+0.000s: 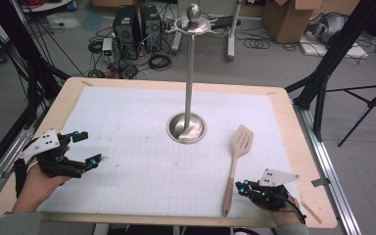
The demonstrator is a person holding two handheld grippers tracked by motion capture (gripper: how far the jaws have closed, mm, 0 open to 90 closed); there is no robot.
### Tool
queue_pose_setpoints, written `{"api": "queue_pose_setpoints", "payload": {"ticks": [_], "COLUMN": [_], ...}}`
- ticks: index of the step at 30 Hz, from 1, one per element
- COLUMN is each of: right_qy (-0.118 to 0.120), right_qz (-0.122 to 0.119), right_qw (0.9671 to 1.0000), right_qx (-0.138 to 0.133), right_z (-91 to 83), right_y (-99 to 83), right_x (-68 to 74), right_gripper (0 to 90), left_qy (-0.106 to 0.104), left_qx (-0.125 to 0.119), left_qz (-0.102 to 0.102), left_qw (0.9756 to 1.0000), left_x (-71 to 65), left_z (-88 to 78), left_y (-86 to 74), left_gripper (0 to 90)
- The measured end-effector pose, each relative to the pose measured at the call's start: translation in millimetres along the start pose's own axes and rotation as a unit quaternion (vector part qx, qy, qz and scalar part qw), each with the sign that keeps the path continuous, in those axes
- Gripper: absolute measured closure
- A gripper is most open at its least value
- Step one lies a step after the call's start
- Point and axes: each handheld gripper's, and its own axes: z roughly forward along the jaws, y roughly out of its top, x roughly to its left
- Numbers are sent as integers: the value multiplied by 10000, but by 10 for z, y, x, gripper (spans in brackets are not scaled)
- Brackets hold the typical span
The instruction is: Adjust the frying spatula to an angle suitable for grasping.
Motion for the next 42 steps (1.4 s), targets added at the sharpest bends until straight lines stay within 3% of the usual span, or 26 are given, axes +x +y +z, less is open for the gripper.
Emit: {"api": "queue_pose_setpoints", "payload": {"ticks": [7, 13, 18, 24, 31, 42], "right_qy": [21, 114, 188, 245, 321, 389], "right_qz": [-108, -34, 64, -17, -25, -159], "right_qw": [9994, 9986, 9988, 9987, 9992, 9988], "right_qx": [329, 512, 445, 443, 229, 246], "right_z": [28, 47, 70, 133, 213, 348], "right_y": [-73, -150, -156, -112, -35, 58], "right_x": [87, 95, 99, 117, 142, 170], "right_gripper": [900, 900, 900, 900, 900, 900], "left_qy": [36, 40, 55, 82, 125, 236], "left_qx": [-68, -19, -4, 32, 90, 93], "left_qz": [-51, -57, -83, -94, -104, -107], "left_qw": [10000, 10000, 9999, 9999, 9998, 9996], "left_x": [18, 34, 35, 25, 21, 11], "left_z": [-49, -44, -46, -52, -85, -160], "left_y": [0, -15, -30, -42, -69, -87], "left_gripper": [41, 41, 41, 41, 41, 41]}}
